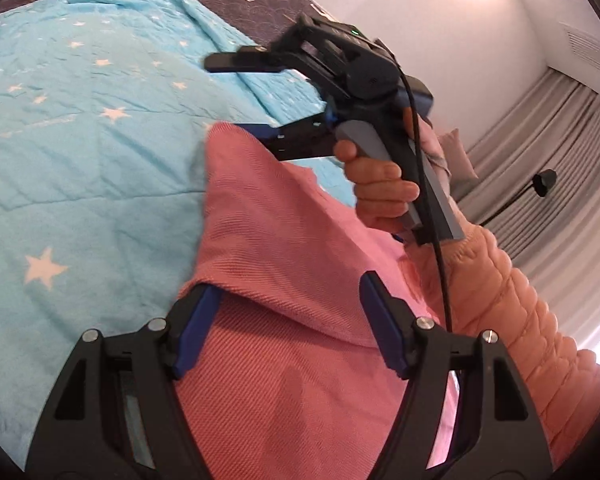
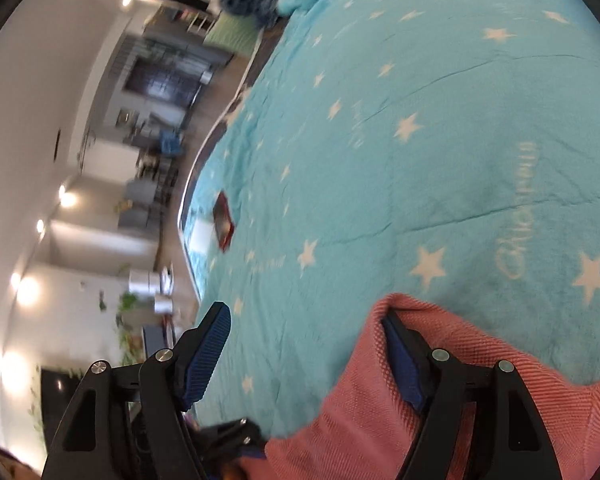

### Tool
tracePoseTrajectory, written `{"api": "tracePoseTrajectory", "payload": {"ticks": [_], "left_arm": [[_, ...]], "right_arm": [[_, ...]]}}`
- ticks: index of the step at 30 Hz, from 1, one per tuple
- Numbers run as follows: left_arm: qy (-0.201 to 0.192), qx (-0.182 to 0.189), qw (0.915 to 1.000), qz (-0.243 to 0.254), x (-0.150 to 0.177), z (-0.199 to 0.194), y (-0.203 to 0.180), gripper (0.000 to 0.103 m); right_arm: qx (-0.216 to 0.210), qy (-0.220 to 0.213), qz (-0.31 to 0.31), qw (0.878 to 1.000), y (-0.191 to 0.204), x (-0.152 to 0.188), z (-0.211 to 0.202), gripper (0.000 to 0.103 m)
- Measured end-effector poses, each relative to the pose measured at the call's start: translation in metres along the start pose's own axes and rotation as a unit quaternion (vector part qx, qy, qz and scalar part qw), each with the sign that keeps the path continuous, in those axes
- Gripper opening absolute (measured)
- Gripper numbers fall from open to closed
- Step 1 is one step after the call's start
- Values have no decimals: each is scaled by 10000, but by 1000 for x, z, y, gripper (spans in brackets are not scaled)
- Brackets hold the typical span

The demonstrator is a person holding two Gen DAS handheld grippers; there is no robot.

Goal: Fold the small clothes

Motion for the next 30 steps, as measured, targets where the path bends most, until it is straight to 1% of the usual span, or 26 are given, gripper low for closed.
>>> {"api": "tracePoseTrajectory", "payload": {"ticks": [1,4,5,7,8,10,11,12,14,15,17,18,19,20,21,22,23,24,25,26,27,28,29,30], "left_arm": [[-6,-115,9999,23,3,-2,-1,72],[-41,-406,9991,108,9,-8,-6,72],[-151,-629,9978,139,13,-13,-9,72],[-346,-1014,9942,132,12,-24,-10,72],[-377,-1033,9939,128,13,-27,-10,72],[-455,-1016,9936,174,13,-38,-13,72],[-496,-1062,9927,284,12,-40,-17,72],[-526,-1130,9913,413,10,-42,-22,72],[-561,-1232,9887,643,3,-39,-34,72],[-563,-1127,9891,768,0,-38,-41,72],[-379,-906,9910,914,-9,-25,-49,72],[-290,-840,9913,966,-11,-21,-54,72],[-176,-776,9908,1091,-11,-14,-60,72],[-117,-848,9890,1209,-11,-5,-61,73],[-59,-1008,9856,1355,-10,2,-62,77],[38,-1436,9767,1595,-10,16,-59,78],[136,-1924,9666,1689,-10,28,-53,78],[399,-2321,9591,1571,-12,41,-41,77],[750,-2428,9589,1266,-16,49,-30,77],[825,-2251,9654,1025,-19,48,-21,76],[579,-2192,9696,923,-23,35,-23,76],[403,-2280,9689,877,-24,26,-27,76],[233,-2315,9683,907,-26,14,-36,76],[116,-2192,9702,1028,-26,4,-49,76]], "right_arm": [[110,-178,71,9998,-3,1,-6,76],[414,-531,328,9972,-5,9,-22,76],[505,-612,380,9961,-5,14,-30,76],[690,-800,383,9937,-3,32,-44,76],[774,-863,345,9927,-1,45,-51,76],[991,-1088,315,9886,2,86,-68,76],[1027,-1181,343,9871,1,104,-75,76],[1055,-1327,446,9845,-2,134,-86,76],[1044,-1666,648,9783,-8,182,-102,76],[1062,-2015,870,9698,-14,218,-117,76],[1122,-2555,1238,9523,-21,274,-135,76],[1192,-2820,1460,9407,-28,313,-144,76],[1253,-2985,1637,9319,-33,344,-148,76],[1281,-3127,1807,9237,-36,371,-152,76],[1259,-3309,2063,9122,-44,407,-154,76],[1199,-3433,2280,9032,-51,433,-156,76],[1091,-3598,2592,8896,-60,465,-156,76],[1030,-3715,2800,8792,-70,487,-157,76],[1003,-3818,2966,8696,-76,505,-157,76],[993,-3962,3182,8555,-84,527,-158,76],[990,-4061,3321,8456,-89,540,-161,76],[982,-4162,3438,8360,-96,554,-167,76],[964,-4250,3496,8294,-102,566,-174,76],[927,-4383,3537,8211,-107,575,-180,76]]}}
Point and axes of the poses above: each gripper's, at about its wrist camera, not at the fingertips, and z roughly the way its jaws point, y to its left, x to its underside, the point moved 2 cm from there along z, roughly the way its jaws point, and after that the axes turned 10 degrees about y, right-handed, at the moved point
